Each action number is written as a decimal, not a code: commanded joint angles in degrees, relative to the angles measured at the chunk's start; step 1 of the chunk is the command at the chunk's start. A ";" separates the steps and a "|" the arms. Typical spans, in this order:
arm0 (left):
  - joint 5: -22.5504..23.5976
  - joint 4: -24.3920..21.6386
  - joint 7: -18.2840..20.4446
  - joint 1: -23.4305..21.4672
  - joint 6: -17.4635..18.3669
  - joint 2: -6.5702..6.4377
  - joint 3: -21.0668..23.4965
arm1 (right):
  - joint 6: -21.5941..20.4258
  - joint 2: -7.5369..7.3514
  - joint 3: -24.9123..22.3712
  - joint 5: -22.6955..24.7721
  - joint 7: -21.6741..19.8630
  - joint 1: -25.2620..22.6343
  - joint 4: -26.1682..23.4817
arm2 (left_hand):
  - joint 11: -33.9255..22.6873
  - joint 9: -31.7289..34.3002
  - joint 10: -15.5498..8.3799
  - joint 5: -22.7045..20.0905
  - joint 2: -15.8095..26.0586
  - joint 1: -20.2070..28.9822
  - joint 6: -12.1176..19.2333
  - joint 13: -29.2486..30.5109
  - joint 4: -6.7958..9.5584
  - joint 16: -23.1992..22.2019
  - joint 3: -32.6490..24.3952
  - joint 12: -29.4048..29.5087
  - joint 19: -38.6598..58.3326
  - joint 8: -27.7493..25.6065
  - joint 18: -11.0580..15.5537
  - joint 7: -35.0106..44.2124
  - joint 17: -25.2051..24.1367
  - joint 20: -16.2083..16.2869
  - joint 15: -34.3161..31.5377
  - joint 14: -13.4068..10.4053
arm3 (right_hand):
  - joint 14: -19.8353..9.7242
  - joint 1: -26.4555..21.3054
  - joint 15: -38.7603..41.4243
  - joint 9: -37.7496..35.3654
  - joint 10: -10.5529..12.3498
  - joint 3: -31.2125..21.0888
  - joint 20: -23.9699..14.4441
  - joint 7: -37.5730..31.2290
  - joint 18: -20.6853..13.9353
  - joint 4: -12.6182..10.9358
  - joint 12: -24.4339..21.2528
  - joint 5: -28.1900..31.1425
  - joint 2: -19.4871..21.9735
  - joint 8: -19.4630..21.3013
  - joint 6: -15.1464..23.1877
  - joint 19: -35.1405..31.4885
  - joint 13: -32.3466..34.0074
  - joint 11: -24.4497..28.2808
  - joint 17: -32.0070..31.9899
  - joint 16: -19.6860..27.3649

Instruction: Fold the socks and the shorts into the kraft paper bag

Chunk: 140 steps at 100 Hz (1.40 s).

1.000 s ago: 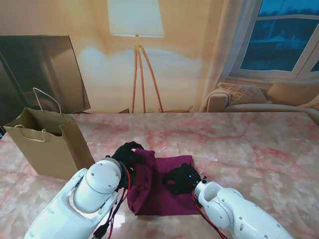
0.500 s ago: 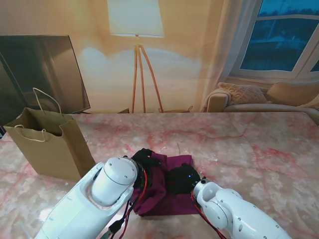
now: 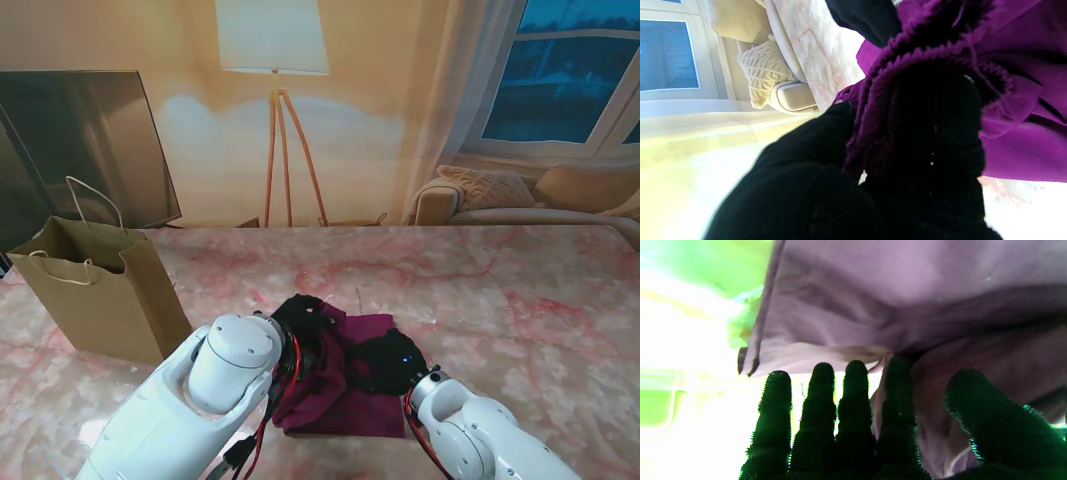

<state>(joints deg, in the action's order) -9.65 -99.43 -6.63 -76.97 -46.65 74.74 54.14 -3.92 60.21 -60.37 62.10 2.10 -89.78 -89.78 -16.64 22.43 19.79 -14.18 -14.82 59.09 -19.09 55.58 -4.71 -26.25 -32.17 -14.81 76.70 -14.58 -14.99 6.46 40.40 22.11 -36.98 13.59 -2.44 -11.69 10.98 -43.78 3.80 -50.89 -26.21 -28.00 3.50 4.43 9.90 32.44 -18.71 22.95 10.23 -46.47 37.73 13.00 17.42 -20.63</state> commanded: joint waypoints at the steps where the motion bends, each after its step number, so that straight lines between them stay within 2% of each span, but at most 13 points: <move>1: 0.75 -0.05 0.43 0.55 0.41 0.32 -0.42 | -0.60 -0.37 -0.76 0.06 1.48 -0.77 -0.75 | -0.45 0.21 -0.18 -0.36 0.32 5.04 -0.31 0.61 2.70 0.91 -2.50 0.13 -0.42 0.49 3.23 -1.67 1.87 1.01 0.14 -2.71 | 0.41 2.06 0.99 0.96 -0.28 1.01 -0.33 1.01 -1.28 -1.14 0.65 -1.72 -0.84 -0.38 -0.66 0.21 -0.11 1.34 -0.01 -0.27; 12: 0.21 0.44 -0.65 0.61 1.07 0.78 -0.49 | -1.15 -0.26 -3.28 0.71 2.65 -2.81 -2.18 | -0.27 0.04 -0.18 -0.56 0.14 3.23 -0.35 0.09 2.32 1.29 -1.57 0.17 -0.79 0.66 2.33 -1.91 1.47 0.84 0.87 -1.96 | 0.40 2.23 0.89 0.87 -0.34 1.13 -0.20 1.07 -1.43 -1.10 0.60 -1.56 -0.89 -0.42 -0.77 0.44 -0.13 1.28 -0.08 -0.24; 25: -2.20 0.49 0.01 0.65 2.27 0.64 -0.74 | -1.06 -0.25 -5.00 1.38 2.95 -3.94 -2.80 | 1.17 -3.04 0.93 1.60 0.04 -12.14 -0.97 -4.49 3.76 1.31 6.00 0.94 -2.11 0.88 -0.96 -3.22 -3.34 2.26 2.06 1.26 | 0.50 2.27 0.81 0.81 -0.48 1.45 -0.05 1.27 -1.39 -1.07 0.48 -1.52 -0.76 -0.50 -0.58 0.65 -0.05 1.06 -0.02 -0.22; 33: -4.11 0.37 0.10 0.48 3.85 0.64 -1.03 | -0.36 -0.29 -5.59 1.50 2.19 -4.05 -2.79 | 2.21 -5.05 1.41 2.39 1.61 -14.64 -0.76 -8.33 5.30 1.84 12.28 1.76 -4.64 0.31 -3.04 -4.23 -7.69 5.35 2.77 3.41 | 0.50 2.27 0.71 0.92 -0.55 1.87 0.02 1.39 -1.47 -1.04 0.42 -1.72 -0.31 -0.51 -0.61 0.78 -0.20 0.93 -0.11 -0.21; 40: -3.87 0.42 0.77 0.73 5.04 0.32 -1.75 | 0.74 -0.15 -5.73 1.12 2.43 -3.96 -2.39 | 2.88 -6.37 1.79 3.05 2.85 -16.95 -0.60 -10.74 5.42 2.21 14.60 2.08 -5.53 0.23 -3.70 -4.66 -10.36 5.98 3.54 4.23 | 0.69 2.10 0.78 0.75 -0.69 2.14 0.01 1.29 -1.27 -1.08 0.48 -1.44 -0.19 -0.46 -0.78 0.78 -0.05 1.07 -0.07 -0.26; 42: -3.60 0.47 1.10 0.87 5.24 0.19 -1.99 | 1.02 -0.11 -5.76 0.98 2.53 -3.95 -2.30 | 3.07 -6.74 1.81 3.14 3.04 -17.35 -0.56 -11.16 5.46 2.28 14.98 2.16 -5.62 0.22 -3.74 -4.73 -10.73 6.06 3.67 4.26 | 0.78 2.07 0.82 0.67 -0.74 2.21 0.00 1.26 -1.21 -1.08 0.50 -1.31 -0.15 -0.44 -0.78 0.74 0.03 1.12 -0.02 -0.29; 46: -3.22 0.57 1.71 1.10 5.81 -0.06 -2.35 | 1.38 -0.06 -5.88 0.75 2.59 -3.95 -2.20 | 3.52 -7.40 1.75 3.16 3.79 -16.96 -0.30 -12.31 7.43 2.95 18.40 2.62 -6.65 -0.32 -3.94 -5.24 -11.95 7.48 3.61 4.76 | 0.85 2.00 0.83 0.65 -0.79 2.28 -0.01 1.27 -1.17 -1.10 0.53 -1.27 -0.05 -0.44 -0.86 0.74 -0.01 1.18 -0.12 -0.31; 62: -3.55 0.62 1.88 0.37 9.44 -0.57 -2.15 | 2.37 0.23 -7.00 1.16 5.05 -4.79 -2.50 | 4.21 -8.07 0.21 1.76 4.71 -17.34 2.10 -15.54 7.27 3.22 22.23 3.01 -8.60 -1.14 -4.92 -4.71 -16.48 8.40 4.94 5.62 | 0.80 1.90 1.16 -0.02 -0.73 2.36 0.06 1.17 -1.15 -1.22 0.72 -0.84 0.26 -0.38 -0.90 0.74 0.78 1.65 0.10 -0.47; 89: -0.88 -1.09 1.92 -3.19 14.00 -2.19 1.16 | 2.89 0.82 -11.33 1.70 7.67 -7.66 -6.79 | 4.98 -1.31 -5.69 -8.04 4.65 -15.37 8.05 -18.19 7.21 3.17 23.52 2.65 -11.91 -2.29 -4.26 -0.04 -23.64 9.28 8.43 3.76 | 2.12 0.53 1.89 -1.58 -1.31 -4.99 0.54 0.84 -0.31 -3.02 1.15 0.67 1.97 -0.23 -1.16 -0.15 2.57 2.63 1.57 -0.98; 102: 4.39 -1.21 0.90 -4.11 14.82 -2.66 2.01 | 2.47 0.97 -11.26 1.04 7.65 -7.56 -7.68 | 5.11 3.37 -7.12 -14.03 3.98 -13.30 9.96 -18.76 7.53 1.39 17.66 0.89 -14.02 -3.01 -4.23 3.31 -26.45 9.71 10.12 3.06 | 2.71 1.38 2.37 -2.32 -1.46 -4.57 0.62 0.49 -0.11 -2.63 1.42 1.55 1.57 -0.05 -1.16 -0.87 3.78 3.25 2.87 -1.26; 116: 14.38 0.68 -0.26 -3.93 16.99 -3.47 1.40 | 3.89 1.05 -8.63 0.70 7.74 -5.08 -6.47 | 4.55 8.43 -9.38 -17.25 -1.97 -12.87 11.65 -19.42 3.69 0.63 1.17 -0.24 -15.74 -3.32 -2.93 6.23 -27.66 9.21 11.58 1.40 | 3.47 1.70 2.22 -1.28 -1.65 -0.75 1.13 1.07 0.33 -1.15 1.53 0.50 -2.17 -0.03 -2.27 -1.31 3.55 3.34 3.05 -1.48; 127: 22.80 4.48 -1.96 -2.89 21.38 -4.10 0.12 | 6.75 0.97 -5.50 0.61 5.82 -1.87 -4.69 | 4.13 10.81 -11.64 -18.00 -6.83 -13.01 13.22 -21.75 2.65 1.71 -6.97 -0.81 -19.99 -3.53 -0.54 8.47 -29.58 6.95 14.83 -1.28 | 3.38 1.07 1.11 2.46 -1.78 -0.57 1.56 2.73 -0.01 -0.50 1.55 -3.22 -5.65 -0.37 -4.35 -0.74 1.17 2.93 2.00 -1.10; 140: 27.53 8.53 -1.82 -0.96 25.61 -4.88 -1.15 | 9.94 0.88 -1.37 -0.10 3.07 2.32 -1.96 | 6.44 5.54 -14.07 -13.26 -10.58 -15.30 13.01 -32.75 1.83 6.14 -10.14 0.39 -29.97 -1.04 2.82 6.35 -36.92 3.25 22.74 -5.24 | 4.60 0.65 -1.27 11.29 -1.85 -2.45 1.94 5.95 1.27 0.84 2.03 -10.33 -10.82 -1.33 -7.15 1.39 -5.95 3.59 -1.39 0.25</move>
<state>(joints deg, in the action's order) 18.40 -91.66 -9.73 -78.86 -20.03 70.70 53.06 6.15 60.70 -62.34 62.23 6.05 -88.55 -92.63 -12.21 31.14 8.59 -30.04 -23.33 44.36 -7.16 27.78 -0.14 -22.21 -40.16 -15.16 50.44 -17.29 -14.30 13.72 6.31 27.05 -17.75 11.23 1.01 -11.73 11.41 -36.70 2.55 -52.60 -26.20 -23.63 3.63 4.42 11.99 25.73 -26.95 22.33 4.72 -46.64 35.73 16.45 18.32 -21.29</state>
